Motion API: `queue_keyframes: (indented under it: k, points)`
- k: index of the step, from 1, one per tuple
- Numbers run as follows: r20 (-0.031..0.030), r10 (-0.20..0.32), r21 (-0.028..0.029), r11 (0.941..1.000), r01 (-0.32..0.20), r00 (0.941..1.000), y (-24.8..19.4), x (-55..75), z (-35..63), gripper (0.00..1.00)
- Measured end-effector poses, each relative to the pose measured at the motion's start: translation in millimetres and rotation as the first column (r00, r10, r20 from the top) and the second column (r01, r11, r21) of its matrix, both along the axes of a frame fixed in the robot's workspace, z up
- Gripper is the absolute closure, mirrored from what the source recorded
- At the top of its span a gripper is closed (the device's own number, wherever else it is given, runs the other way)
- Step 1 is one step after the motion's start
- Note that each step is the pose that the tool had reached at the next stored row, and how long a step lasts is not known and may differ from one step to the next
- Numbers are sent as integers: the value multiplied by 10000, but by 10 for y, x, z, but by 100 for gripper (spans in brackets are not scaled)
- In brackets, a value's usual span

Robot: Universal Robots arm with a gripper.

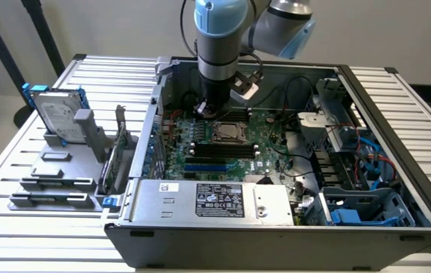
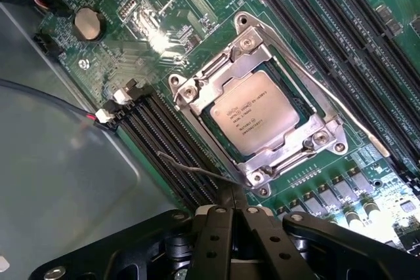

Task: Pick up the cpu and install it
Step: 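Install the first cpu locking lever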

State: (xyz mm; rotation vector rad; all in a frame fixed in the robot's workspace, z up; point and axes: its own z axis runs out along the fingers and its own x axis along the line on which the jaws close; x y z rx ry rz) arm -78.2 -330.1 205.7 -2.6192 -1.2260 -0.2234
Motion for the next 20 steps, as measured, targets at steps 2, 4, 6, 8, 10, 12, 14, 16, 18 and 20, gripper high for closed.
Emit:
queue_keyframes:
  k: [2,4,6,8,10,12,14,16,18,20]
  points:
    - [6,0,0,10000,0,10000,15,0,-6,89]
    - [12,1,-9,10000,-1,10000,23,0,-10,89]
    - [13,2,-31,10000,-2,10000,26,0,-15,89]
    - [12,2,-62,10000,-2,10000,28,0,-18,89]
    - [12,3,-93,10000,-3,10000,28,0,-20,89]
    - [10,8,-119,9999,-8,10000,27,0,-23,89]
    - [11,16,-129,9999,-15,10000,27,0,-27,89]
    - [12,25,-132,9999,-24,10000,27,0,-30,89]
    - [11,31,-136,9999,-30,10000,28,1,-30,89]
    - [11,35,-136,9999,-35,10000,27,5,-31,89]
